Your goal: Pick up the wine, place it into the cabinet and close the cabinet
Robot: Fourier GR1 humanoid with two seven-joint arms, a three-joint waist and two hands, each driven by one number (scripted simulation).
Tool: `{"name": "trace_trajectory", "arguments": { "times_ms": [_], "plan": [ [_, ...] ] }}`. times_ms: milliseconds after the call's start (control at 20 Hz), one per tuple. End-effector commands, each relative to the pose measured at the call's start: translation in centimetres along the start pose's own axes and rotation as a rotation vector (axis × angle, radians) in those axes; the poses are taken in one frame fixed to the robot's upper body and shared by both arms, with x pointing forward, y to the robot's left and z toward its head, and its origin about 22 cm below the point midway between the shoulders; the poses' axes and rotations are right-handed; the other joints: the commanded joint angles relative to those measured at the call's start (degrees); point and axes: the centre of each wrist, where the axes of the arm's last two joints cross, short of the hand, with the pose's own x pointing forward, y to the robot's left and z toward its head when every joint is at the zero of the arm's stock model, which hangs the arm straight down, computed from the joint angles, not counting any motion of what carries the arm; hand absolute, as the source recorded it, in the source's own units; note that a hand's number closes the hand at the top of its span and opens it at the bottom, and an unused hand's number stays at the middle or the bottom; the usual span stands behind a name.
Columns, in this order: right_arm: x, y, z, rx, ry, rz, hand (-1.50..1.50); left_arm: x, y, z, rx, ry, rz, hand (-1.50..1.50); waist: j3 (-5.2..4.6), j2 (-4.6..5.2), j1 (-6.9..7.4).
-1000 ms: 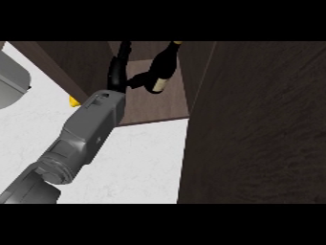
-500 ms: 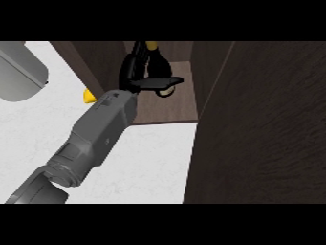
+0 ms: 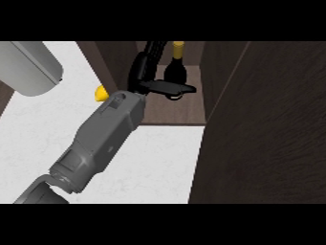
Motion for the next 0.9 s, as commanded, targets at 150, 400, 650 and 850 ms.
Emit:
{"name": "trace_trajectory", "arguments": {
  "times_ms": [150, 400, 650, 850],
  "plan": [
    [1.5, 0.1, 1.6, 0.01, -0.008, 0.028, -1.5, 2.6, -5.1, 1.4, -0.091, -0.024, 0.009, -1.5, 0.09, -0.7, 0.4],
    [1.4, 0.5, 1.0, -0.004, -0.013, 0.016, -1.5, 3.7, -7.6, 5.8, -0.078, 0.007, 0.083, -1.5, 0.05, -0.44, 0.74],
    [1.0, 0.4, 1.6, 0.009, -0.036, 0.038, -1.5, 6.3, -9.9, 8.8, -0.03, -0.013, 0.088, -1.5, 0.1, -0.21, 0.5],
    [1.1, 1.0, 1.9, 0.016, -0.03, 0.02, -1.5, 6.5, -10.3, 11.8, 0.021, -0.008, 0.15, -1.5, 0.06, 0.0, -0.05]
  ]
}}
